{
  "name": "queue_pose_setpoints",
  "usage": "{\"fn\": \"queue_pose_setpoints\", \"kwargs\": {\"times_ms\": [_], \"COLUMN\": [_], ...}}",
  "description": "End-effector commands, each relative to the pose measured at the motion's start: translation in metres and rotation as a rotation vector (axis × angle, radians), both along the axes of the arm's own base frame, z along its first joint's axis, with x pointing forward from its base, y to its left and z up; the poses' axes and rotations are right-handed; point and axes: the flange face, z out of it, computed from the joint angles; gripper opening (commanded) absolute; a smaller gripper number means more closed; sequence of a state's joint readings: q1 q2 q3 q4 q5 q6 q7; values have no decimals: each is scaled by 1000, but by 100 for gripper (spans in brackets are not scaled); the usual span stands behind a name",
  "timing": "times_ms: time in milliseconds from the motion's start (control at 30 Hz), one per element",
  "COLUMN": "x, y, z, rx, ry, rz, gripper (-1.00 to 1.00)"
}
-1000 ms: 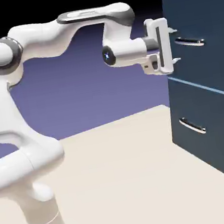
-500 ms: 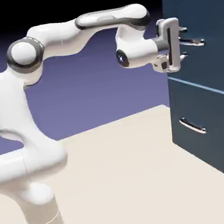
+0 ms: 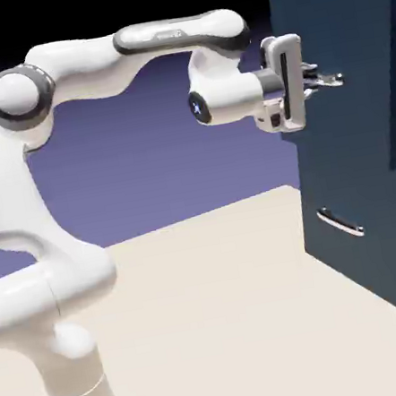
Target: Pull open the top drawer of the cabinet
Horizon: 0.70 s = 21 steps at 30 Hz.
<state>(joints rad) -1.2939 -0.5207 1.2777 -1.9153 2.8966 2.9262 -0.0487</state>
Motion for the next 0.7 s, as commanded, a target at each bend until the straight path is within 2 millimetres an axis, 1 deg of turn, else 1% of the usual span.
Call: {"fn": "queue_pose_setpoints", "kwargs": {"times_ms": [0, 100, 233, 400, 567, 600, 633, 667], "x": [-6, -26, -58, -105, -158, -164, -164, -164], "y": [0, 0, 0, 0, 0, 0, 0, 0], "z": [0, 0, 0, 0, 0, 0, 0, 0], "rx": [0, 0, 0, 0, 0, 0, 0, 0], "ry": [1, 1, 1, 1, 1, 1, 1, 1], "rz": [-1, -1, -1, -1, 0, 0, 0, 0], "gripper": [-100, -100, -100, -100, -100, -100, 100, 100]}}
